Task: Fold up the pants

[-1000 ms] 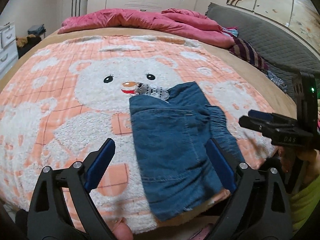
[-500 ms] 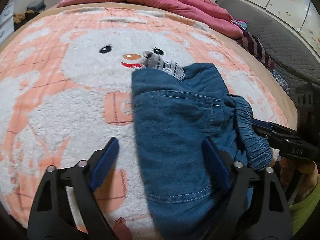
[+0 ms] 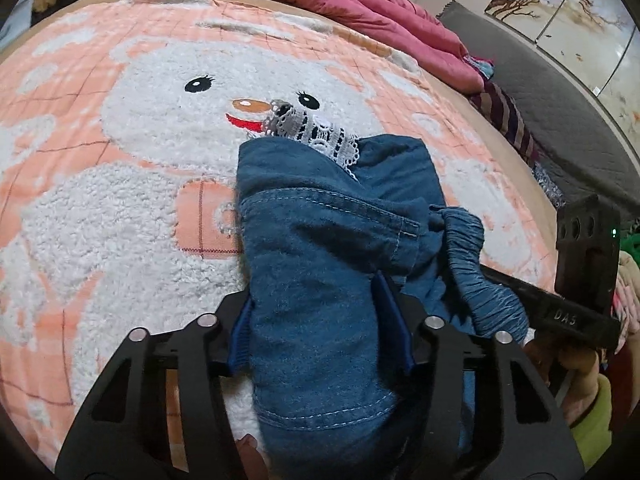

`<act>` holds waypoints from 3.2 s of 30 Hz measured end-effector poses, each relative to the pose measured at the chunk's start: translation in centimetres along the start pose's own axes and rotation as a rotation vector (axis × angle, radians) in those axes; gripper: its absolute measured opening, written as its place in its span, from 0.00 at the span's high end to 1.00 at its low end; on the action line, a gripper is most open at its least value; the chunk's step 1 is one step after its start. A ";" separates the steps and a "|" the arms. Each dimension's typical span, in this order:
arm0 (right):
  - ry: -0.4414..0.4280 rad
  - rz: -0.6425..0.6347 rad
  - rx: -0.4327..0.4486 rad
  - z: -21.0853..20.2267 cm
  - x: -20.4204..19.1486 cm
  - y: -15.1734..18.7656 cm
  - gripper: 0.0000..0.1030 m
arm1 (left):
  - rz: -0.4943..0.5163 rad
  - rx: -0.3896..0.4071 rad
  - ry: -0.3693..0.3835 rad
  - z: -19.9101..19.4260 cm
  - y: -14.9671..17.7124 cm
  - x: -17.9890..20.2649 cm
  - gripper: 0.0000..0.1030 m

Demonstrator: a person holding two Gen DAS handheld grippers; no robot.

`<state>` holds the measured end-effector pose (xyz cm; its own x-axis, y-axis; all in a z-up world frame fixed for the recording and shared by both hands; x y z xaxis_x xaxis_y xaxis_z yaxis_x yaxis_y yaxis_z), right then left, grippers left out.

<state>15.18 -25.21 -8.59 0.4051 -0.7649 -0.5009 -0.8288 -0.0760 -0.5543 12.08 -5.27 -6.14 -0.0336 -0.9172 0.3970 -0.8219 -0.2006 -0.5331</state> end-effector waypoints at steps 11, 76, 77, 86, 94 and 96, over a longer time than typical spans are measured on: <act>0.023 -0.079 0.095 -1.2 -3.1 0.2 0.77 | -0.011 0.061 0.070 -2.3 -0.7 1.1 0.84; 0.276 -0.188 0.096 4.9 -2.6 -9.3 0.37 | 0.061 0.113 -0.171 0.2 -9.1 -4.3 0.41; 0.279 -0.189 0.102 4.7 -2.5 -9.3 0.37 | 0.065 0.119 -0.172 -0.2 -8.9 -4.2 0.40; 0.299 -0.223 0.131 3.1 -3.2 -8.1 0.20 | 0.055 0.155 -0.166 -2.6 -7.5 -3.9 0.30; 0.285 -0.241 0.177 1.1 -4.5 -6.1 0.08 | 0.046 0.165 -0.143 -4.5 -5.5 -3.3 0.19; 0.288 -0.237 0.182 0.7 -4.6 -5.7 0.06 | 0.050 0.175 -0.146 -4.9 -5.0 -3.0 0.17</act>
<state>18.31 -20.80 -3.63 0.4306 -0.8895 -0.1526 -0.6333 -0.1774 -0.7533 13.49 0.18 -0.96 0.0209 -0.9650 0.2613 -0.7097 -0.1984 -0.6759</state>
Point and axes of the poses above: each gripper's, at about its wrist camera, not at the fingertips, and z roughly the way its jaws point, x to its right, y to its underside, the point moved 3 cm from there along z, roughly the way its jaws point, and after that the axes turned 2 degrees about -z, right-handed, at the moved point
